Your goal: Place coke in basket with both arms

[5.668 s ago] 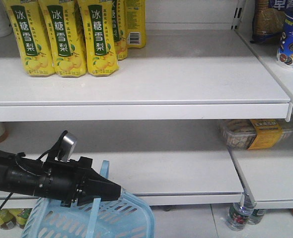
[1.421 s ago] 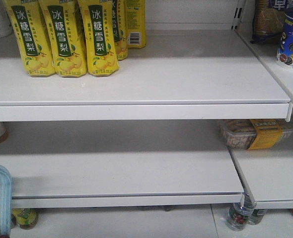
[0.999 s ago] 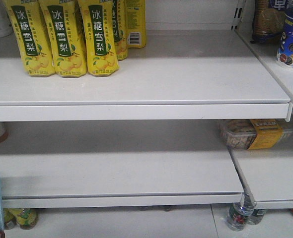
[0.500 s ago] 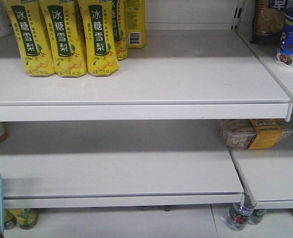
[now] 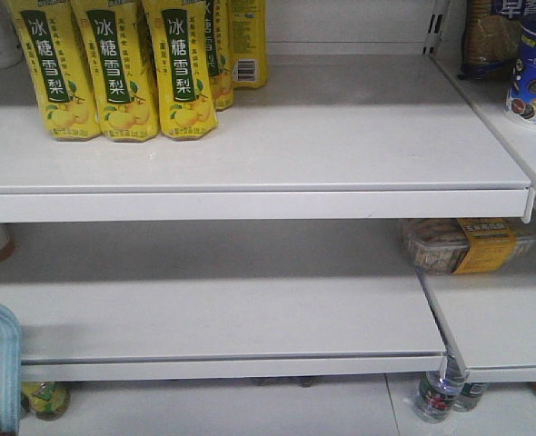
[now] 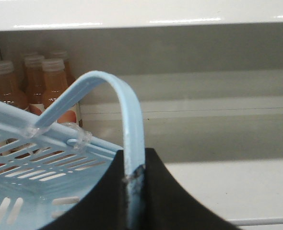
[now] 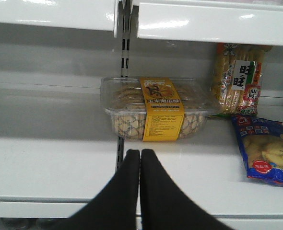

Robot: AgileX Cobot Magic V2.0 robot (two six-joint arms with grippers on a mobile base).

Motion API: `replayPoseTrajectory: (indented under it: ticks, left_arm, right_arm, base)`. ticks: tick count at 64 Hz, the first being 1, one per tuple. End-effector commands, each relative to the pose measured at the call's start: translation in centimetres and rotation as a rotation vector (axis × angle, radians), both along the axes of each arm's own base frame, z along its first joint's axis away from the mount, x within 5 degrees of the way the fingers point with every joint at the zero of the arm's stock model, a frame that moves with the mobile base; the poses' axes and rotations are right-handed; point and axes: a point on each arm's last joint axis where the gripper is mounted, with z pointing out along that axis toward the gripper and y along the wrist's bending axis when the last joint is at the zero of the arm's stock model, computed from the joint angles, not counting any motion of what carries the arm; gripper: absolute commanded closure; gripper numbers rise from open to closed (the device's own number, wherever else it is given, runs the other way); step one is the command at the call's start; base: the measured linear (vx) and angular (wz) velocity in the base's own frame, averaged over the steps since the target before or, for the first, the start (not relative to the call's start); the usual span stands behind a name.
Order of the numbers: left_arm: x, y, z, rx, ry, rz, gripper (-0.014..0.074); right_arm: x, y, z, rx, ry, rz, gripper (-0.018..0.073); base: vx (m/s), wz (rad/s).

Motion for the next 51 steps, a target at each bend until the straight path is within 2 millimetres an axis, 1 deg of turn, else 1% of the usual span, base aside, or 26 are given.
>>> replayPoseTrajectory:
  ticks: [1, 51]
  left_arm:
    - [-0.21, -0.08, 1.64, 0.059, -0.185, -0.010, 0.0603]
    - [-0.23, -0.08, 1.85, 0.059, -0.190, -0.009, 0.0603]
  right_arm:
    - [0.12, -0.18, 1.44, -0.011, -0.081, -0.017, 0.0569]
    - [0.12, -0.18, 1.44, -0.011, -0.081, -0.017, 0.0569]
  base:
    - [0.00, 0.00]
    - [0.00, 0.00]
